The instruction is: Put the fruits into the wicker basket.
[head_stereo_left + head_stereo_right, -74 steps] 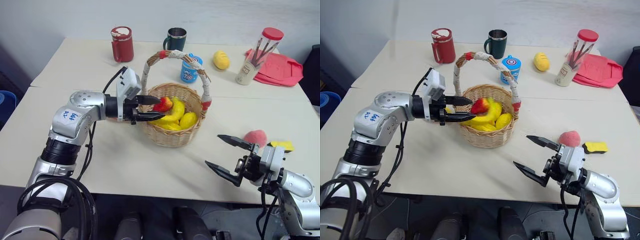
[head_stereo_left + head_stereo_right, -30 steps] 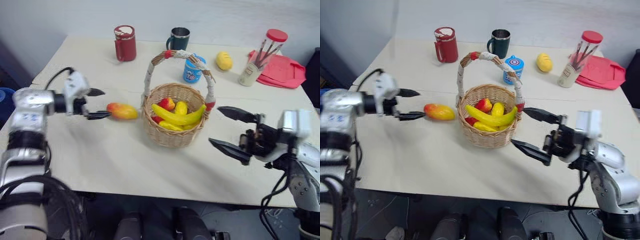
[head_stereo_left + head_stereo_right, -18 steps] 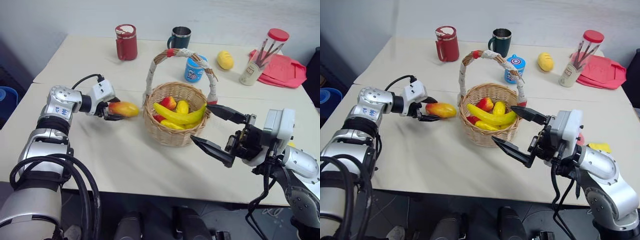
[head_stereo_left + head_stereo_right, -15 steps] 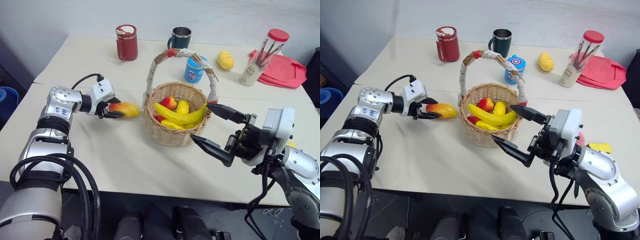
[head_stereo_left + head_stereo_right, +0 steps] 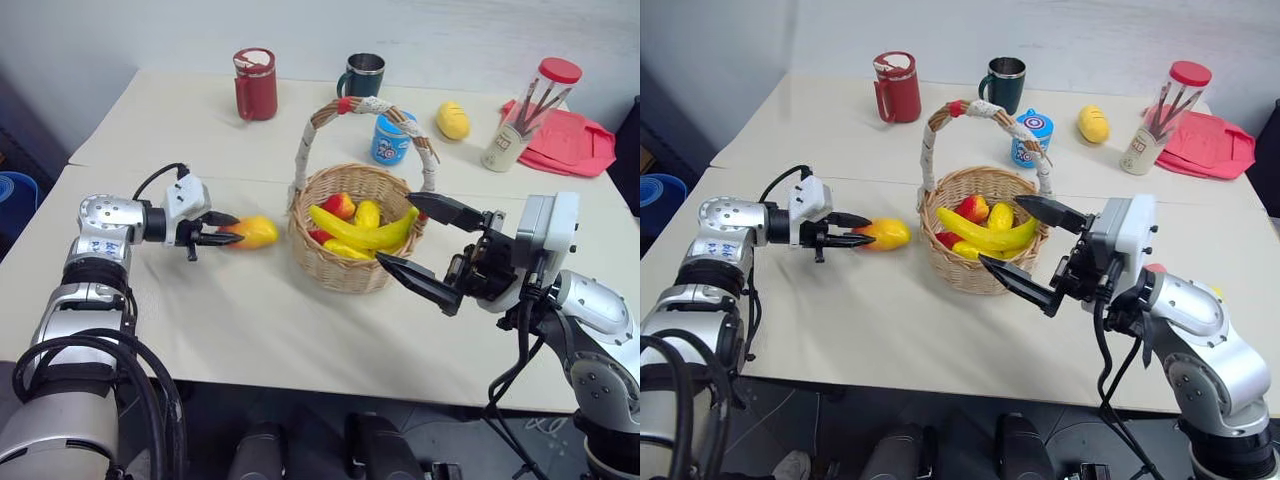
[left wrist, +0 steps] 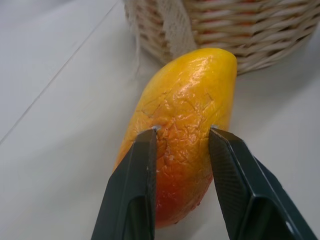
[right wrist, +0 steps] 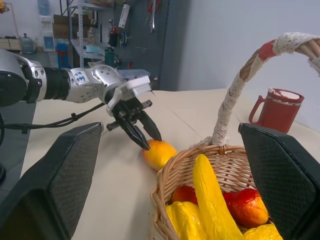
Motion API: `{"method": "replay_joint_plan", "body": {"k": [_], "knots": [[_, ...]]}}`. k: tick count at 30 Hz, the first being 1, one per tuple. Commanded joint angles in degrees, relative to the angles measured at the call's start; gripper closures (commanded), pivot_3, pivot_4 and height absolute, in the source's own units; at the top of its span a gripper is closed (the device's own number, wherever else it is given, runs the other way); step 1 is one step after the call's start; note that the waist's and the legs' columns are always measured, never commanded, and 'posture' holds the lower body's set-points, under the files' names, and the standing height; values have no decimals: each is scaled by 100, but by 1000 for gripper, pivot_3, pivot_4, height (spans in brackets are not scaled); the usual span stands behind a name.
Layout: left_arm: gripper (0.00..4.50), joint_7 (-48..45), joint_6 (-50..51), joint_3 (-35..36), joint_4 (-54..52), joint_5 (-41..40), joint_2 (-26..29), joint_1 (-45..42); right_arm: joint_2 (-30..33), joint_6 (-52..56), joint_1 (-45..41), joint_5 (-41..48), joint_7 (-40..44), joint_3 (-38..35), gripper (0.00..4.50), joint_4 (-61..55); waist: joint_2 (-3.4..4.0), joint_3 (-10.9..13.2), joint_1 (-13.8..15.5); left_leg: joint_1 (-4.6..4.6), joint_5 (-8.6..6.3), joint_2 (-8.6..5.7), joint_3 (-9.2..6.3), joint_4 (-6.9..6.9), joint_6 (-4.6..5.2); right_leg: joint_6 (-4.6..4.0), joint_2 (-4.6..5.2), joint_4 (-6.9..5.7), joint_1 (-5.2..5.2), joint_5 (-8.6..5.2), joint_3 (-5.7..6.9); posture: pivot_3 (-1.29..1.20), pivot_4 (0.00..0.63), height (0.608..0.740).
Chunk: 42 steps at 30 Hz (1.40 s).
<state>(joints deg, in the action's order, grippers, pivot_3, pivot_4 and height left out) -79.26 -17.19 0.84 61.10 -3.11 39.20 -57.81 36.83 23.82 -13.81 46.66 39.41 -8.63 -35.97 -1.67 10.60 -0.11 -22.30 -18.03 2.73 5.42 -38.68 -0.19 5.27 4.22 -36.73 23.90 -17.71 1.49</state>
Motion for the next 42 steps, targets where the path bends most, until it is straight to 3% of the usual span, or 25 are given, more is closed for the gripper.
{"method": "replay_joint_plan", "body": {"k": [1, 7, 12, 16, 22, 26, 30, 36, 42], "knots": [[3079, -337, 300, 228, -1129, -477, 219, 222, -36, -50, -27, 38, 101, -14, 0, -51, 0, 0, -1, 0, 2, 1, -4, -2, -3, 0, 2, -1, 1, 0, -4, 0, 150, 740], [3079, -235, 2403, 711, -4607, -1869, 608, 1518, -11, -108, 248, -38, 107, -156, 0, -114, 3, 1, -24, 0, -7, 2, -14, -13, 7, 6, 21, -4, 2, 3, -25, 0, 150, 740], [3079, 1307, 3608, 609, -6167, -2365, -224, 1307, -4, -238, 311, -172, 205, -271, 0, 2, 2, 1, 85, 4, -27, -5, -35, -38, 41, 12, 25, -4, -24, 7, -27, 0, 150, 740], [3079, 2258, 3829, -8, -5992, -1665, -845, 811, -54, -327, 179, -200, 177, -322, 0, 53, 3, 1, 104, 15, -32, -18, -23, -44, 54, 31, 23, 0, -33, 17, -30, 0, 150, 740], [3079, 2355, 3551, -636, -5256, -1125, -1161, 555, -52, -400, 230, -242, 135, -398, 0, -4, 5, 1, 33, 13, -19, -20, -6, -40, 27, 32, 1, 13, -22, 17, -40, 0, 150, 740], [2030, 2593, 3506, -428, -4873, -1288, -1480, 373, -82, -448, 425, -268, 69, -492, 0, -140, 5, 2, 20, 9, -19, -7, -8, -40, 26, 32, 1, 14, -20, 17, -38, 0, 150, 740], [823, 2408, 3369, -138, -4935, -1539, -1366, 520, -61, -610, 737, -393, 175, -598, 0, -69, 5, 2, 9, 9, -20, -9, -6, -40, 27, 32, 5, 17, -20, 17, -40, 0, 150, 740], [823, 1611, 3294, 373, -5549, -2030, -557, 1480, -77, -998, 1429, -521, 262, -1310, 0, 160, 8, 2, -5, 13, -18, -3, -3, -32, 20, 31, 4, 17, -19, 17, -43, 0, 150, 740], [823, 1740, 3357, 627, -5664, -2274, -538, 1798, -153, -1596, 2017, -1022, 541, -1595, 0, 535, 8, 2, 121, 15, -23, -19, -6, -45, 33, 33, 19, 25, -31, 18, -41, 0, 150, 740]]}}
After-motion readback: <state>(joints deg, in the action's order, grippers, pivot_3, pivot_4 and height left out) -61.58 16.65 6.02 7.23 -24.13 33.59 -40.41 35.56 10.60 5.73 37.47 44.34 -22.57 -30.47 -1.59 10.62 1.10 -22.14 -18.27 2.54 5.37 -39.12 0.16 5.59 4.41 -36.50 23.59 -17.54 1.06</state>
